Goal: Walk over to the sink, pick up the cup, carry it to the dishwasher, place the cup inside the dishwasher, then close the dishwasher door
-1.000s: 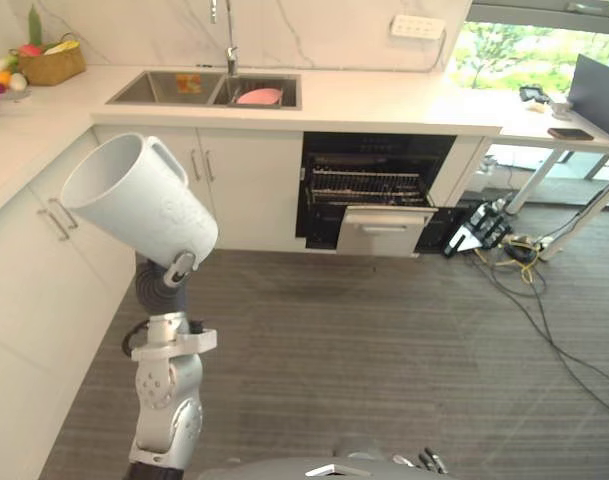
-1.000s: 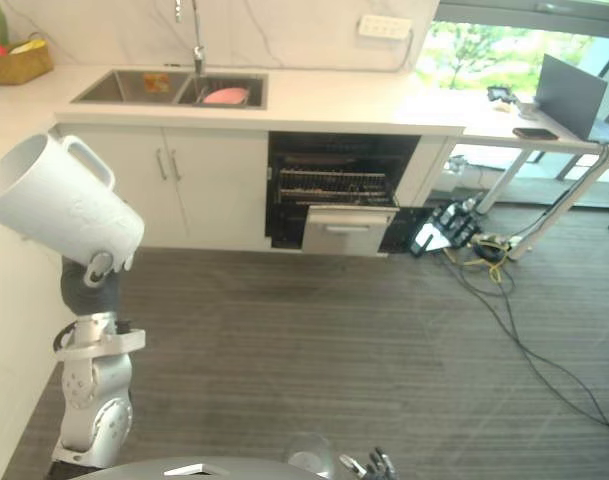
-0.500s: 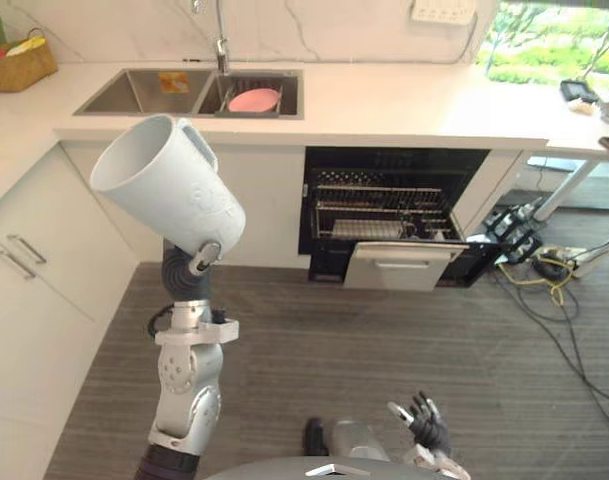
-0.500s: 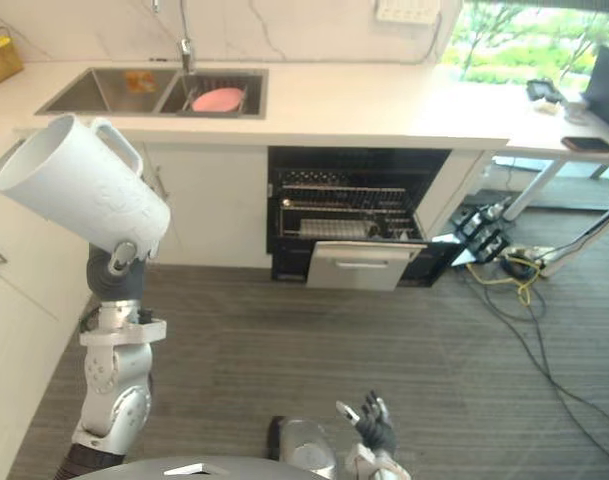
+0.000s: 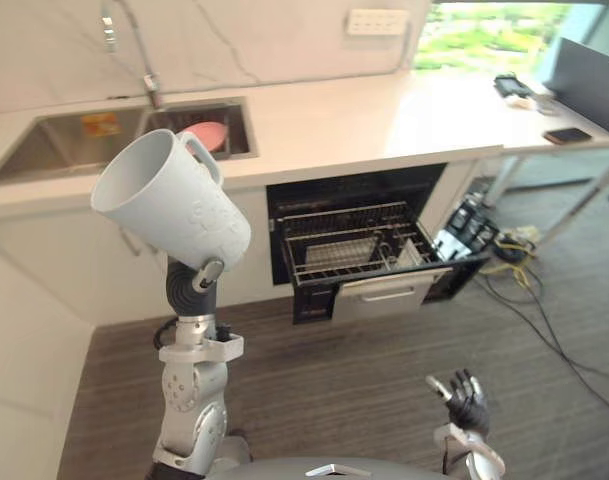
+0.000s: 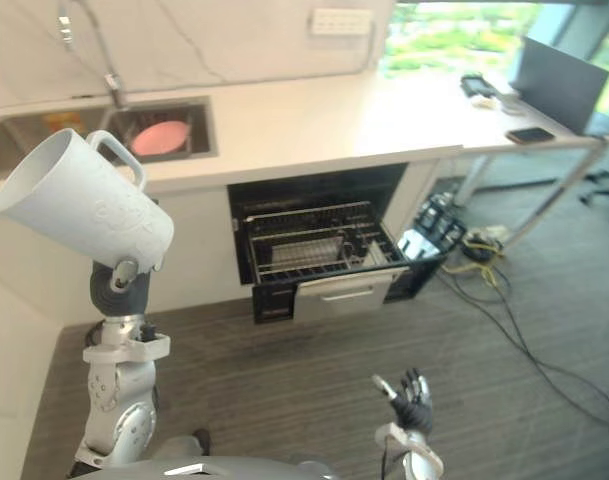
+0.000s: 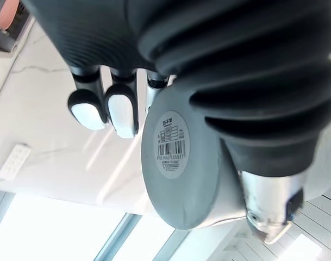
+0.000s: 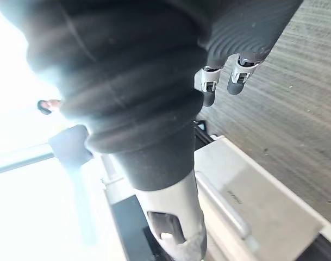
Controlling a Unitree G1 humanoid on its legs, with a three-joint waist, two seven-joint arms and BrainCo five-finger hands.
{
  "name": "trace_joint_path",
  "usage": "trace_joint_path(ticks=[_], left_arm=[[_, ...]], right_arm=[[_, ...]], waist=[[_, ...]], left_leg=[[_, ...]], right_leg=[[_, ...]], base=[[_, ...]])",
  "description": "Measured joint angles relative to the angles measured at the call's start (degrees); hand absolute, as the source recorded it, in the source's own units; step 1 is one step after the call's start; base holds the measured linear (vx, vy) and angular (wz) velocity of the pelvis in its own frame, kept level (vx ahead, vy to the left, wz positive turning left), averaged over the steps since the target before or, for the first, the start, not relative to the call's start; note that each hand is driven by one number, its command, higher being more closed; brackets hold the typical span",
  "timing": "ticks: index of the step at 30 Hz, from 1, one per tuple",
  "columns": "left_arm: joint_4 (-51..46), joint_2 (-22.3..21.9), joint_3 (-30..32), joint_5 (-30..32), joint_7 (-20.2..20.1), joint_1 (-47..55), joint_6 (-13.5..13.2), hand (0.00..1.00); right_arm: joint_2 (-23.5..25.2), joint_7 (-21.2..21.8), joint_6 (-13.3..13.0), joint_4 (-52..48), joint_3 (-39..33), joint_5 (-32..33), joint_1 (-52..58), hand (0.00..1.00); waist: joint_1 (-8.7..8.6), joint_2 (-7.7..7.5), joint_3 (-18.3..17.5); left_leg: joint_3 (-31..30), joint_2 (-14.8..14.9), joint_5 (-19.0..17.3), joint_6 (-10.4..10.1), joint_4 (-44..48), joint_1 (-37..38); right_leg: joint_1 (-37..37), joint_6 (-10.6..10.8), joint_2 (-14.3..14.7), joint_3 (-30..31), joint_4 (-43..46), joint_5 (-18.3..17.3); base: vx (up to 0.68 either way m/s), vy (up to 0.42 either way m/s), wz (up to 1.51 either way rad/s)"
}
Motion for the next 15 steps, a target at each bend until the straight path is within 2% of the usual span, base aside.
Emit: trace_joint_path(ticks=[1,3,4,5,6,7,8,9,10,11,13,14,15], left_arm=[[-0.03,0.51,-0.08,-0.02,-0.27,-0.05,-0.18,1.00],[-0.16,0.58,-0.51,-0.28,-0.88,-1.17,-0.82,1.00],[-0.20,0.63,-1.17,-1.17,-1.12,-1.83,-0.90,1.00],[-0.21,0.73,-1.64,-1.23,-1.08,-2.15,-0.99,1.00],[-0.22,1.18,-3.14,-0.92,-0.15,-3.17,-1.31,1.00],[-0.19,1.47,-3.67,-0.45,0.37,-3.44,-1.35,1.00],[-0.18,1.93,-4.27,1.44,1.94,-4.06,-1.44,1.00],[-0.19,2.00,-4.28,3.52,3.55,-5.23,-1.61,1.00],[-0.20,2.00,-4.24,4.13,4.15,-5.71,-1.65,1.00],[-0.20,2.32,-3.91,5.59,6.19,-7.06,-1.65,1.00],[-0.16,2.74,-3.06,6.44,7.21,-7.41,-1.38,1.00],[-0.05,2.90,-1.90,6.78,7.25,-7.26,-0.93,1.00],[0.44,2.82,-0.72,6.76,7.30,-7.04,-0.45,1.00]], right_arm=[[0.76,-0.24,0.34,-2.52,0.77,0.04,0.70,0.00],[2.76,-1.31,0.48,-8.42,1.59,1.00,3.71,0.00],[4.63,-2.30,0.33,-11.44,1.62,1.08,5.32,0.00],[5.54,-2.40,0.17,-12.75,1.71,1.13,5.68,0.00],[6.60,-2.09,-0.82,-13.23,2.12,1.18,6.36,0.00],[6.87,-2.07,-0.87,-12.82,2.13,1.18,6.43,0.00],[6.87,-2.09,-1.01,-12.71,2.14,1.17,6.43,0.00],[6.79,-2.09,-1.73,-13.16,3.00,1.12,6.10,0.00],[6.76,-2.11,-1.94,-13.51,3.35,1.08,6.07,0.00],[6.91,-2.19,-2.00,-16.01,5.01,0.91,6.21,0.00],[7.42,-2.15,-2.01,-19.98,6.92,0.82,6.28,0.00],[7.47,-2.09,-2.03,-22.40,7.83,0.37,6.28,0.00],[6.94,-1.91,-1.98,-24.39,8.19,-0.15,6.16,0.00]], waist=[[-0.61,-1.68,-0.22],[-0.86,-3.97,0.01],[-0.78,-4.32,0.53],[-0.82,-4.70,0.77],[-1.36,-5.80,1.39],[-1.88,-5.92,1.40],[-2.89,-5.28,1.10],[-3.64,-4.50,0.71],[-3.79,-4.28,0.60],[-4.29,-3.97,0.61],[-4.91,-3.96,0.53],[-4.75,-4.20,0.40],[-4.34,-3.24,0.52]], left_leg=[[2.58,-1.25,-2.44,1.44,2.01,1.02],[5.27,-3.10,-6.11,3.12,4.38,1.72],[6.84,-3.92,-8.59,3.89,4.95,3.36],[7.73,-4.39,-9.30,4.32,4.73,4.76],[9.61,-5.29,-10.42,5.36,4.06,8.06],[10.45,-5.39,-10.54,6.19,3.55,10.00],[11.74,-5.24,-10.59,6.12,1.93,13.03],[13.26,-4.82,-10.44,6.04,0.10,14.56],[13.64,-4.69,-10.41,6.00,-0.47,14.79],[15.16,-4.38,-10.31,5.82,-2.13,15.69],[16.84,-4.18,-10.58,5.23,-3.05,17.17],[18.07,-4.29,-11.29,4.35,-3.15,17.90],[17.94,-3.39,-11.96,4.03,-3.29,18.93]], right_leg=[[0.54,1.42,-2.10,0.93,1.13,-0.99],[-0.38,3.12,-4.70,0.53,5.26,-2.71],[-4.22,3.98,-5.44,0.44,15.20,-3.27],[-7.25,3.70,-5.99,0.28,22.57,-2.67],[-12.27,2.65,-7.43,-1.11,36.55,0.47],[-14.03,2.12,-8.27,-2.75,41.29,1.10],[-16.23,1.12,-9.80,-7.02,45.57,0.97],[-18.14,0.42,-9.80,-9.74,43.85,0.40],[-18.63,0.57,-9.55,-10.42,42.37,0.32],[-18.71,0.73,-8.37,-12.64,35.04,0.25],[-17.27,0.05,-6.16,-15.10,23.79,1.08],[-15.66,-1.94,-4.71,-16.91,16.18,4.07],[-13.11,-3.51,-3.36,-18.43,12.38,4.05]], base=[[0.33,0.434,-1.00],[0.17,0.328,-0.65],[0.13,0.293,-0.66],[0.16,0.246,-0.65],[0.12,0.172,-0.46],[0.21,0.232,-0.51],[0.20,0.212,-0.51],[0.23,0.201,-0.51],[0.19,0.119,-0.57],[0.25,0.072,-0.54],[0.29,0.033,-0.61],[0.29,-0.006,-0.91],[0.27,-0.014,-0.98]])
